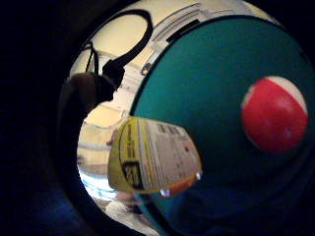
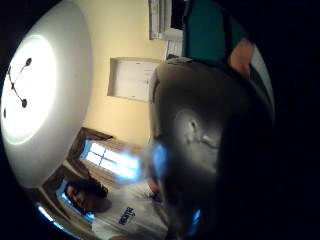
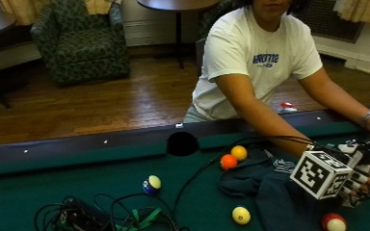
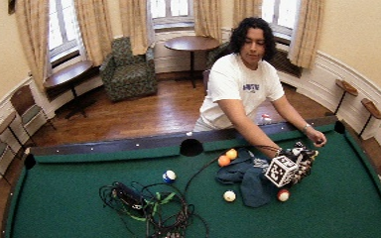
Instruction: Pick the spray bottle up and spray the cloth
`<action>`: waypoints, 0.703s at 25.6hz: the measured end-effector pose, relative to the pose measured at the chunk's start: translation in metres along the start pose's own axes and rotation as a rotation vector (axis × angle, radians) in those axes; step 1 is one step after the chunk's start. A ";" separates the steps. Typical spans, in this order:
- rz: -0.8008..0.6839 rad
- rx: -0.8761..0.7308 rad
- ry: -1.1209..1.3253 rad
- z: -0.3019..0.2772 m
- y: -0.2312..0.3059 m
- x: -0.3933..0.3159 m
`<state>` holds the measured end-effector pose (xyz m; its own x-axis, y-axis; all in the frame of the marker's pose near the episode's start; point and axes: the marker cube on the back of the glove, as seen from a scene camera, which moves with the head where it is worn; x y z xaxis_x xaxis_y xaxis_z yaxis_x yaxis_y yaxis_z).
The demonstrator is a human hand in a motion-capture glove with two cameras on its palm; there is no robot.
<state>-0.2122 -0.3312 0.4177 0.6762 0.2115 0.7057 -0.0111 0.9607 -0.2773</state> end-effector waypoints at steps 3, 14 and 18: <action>0.008 -0.011 0.095 -0.019 0.013 -0.003; 0.001 -0.050 0.630 -0.127 0.094 -0.009; -0.067 -0.104 0.759 -0.152 0.136 -0.015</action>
<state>-0.1115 -0.2314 0.2705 0.9936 -0.0639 0.0931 0.0918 0.9372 -0.3364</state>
